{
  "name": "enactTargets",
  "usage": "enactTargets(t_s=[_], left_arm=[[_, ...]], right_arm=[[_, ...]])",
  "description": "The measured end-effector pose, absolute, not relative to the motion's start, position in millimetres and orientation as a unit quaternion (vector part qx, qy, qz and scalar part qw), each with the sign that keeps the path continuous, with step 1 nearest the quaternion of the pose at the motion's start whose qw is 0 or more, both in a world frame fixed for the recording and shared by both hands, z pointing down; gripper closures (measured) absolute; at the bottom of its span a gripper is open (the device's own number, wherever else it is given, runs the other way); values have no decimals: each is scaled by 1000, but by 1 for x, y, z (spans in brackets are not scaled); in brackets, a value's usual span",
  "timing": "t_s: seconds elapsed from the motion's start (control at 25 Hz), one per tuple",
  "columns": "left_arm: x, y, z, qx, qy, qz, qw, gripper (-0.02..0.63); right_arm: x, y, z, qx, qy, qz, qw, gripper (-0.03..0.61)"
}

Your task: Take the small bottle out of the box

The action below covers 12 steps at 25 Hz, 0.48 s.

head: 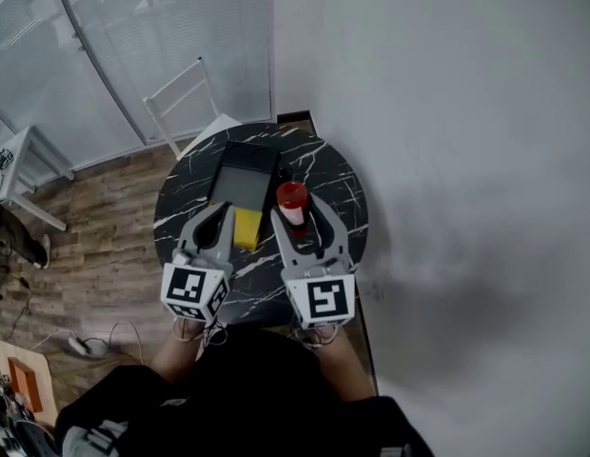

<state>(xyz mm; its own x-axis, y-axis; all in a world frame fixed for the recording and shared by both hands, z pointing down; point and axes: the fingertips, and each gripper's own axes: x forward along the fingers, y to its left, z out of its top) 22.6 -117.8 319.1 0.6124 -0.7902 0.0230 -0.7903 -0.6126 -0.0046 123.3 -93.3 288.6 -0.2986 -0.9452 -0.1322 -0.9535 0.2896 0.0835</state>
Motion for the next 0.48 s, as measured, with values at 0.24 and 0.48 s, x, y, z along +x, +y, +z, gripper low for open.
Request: enactTargets(t_s=[0.24, 0.48], left_arm=[[17, -116, 315, 893, -450, 9, -1, 615], [-2, -120, 316, 882, -472, 9, -1, 615]], right_arm=[[118, -89, 281, -588, 804, 83, 33, 367], [113, -87, 277, -583, 807, 91, 35, 367]])
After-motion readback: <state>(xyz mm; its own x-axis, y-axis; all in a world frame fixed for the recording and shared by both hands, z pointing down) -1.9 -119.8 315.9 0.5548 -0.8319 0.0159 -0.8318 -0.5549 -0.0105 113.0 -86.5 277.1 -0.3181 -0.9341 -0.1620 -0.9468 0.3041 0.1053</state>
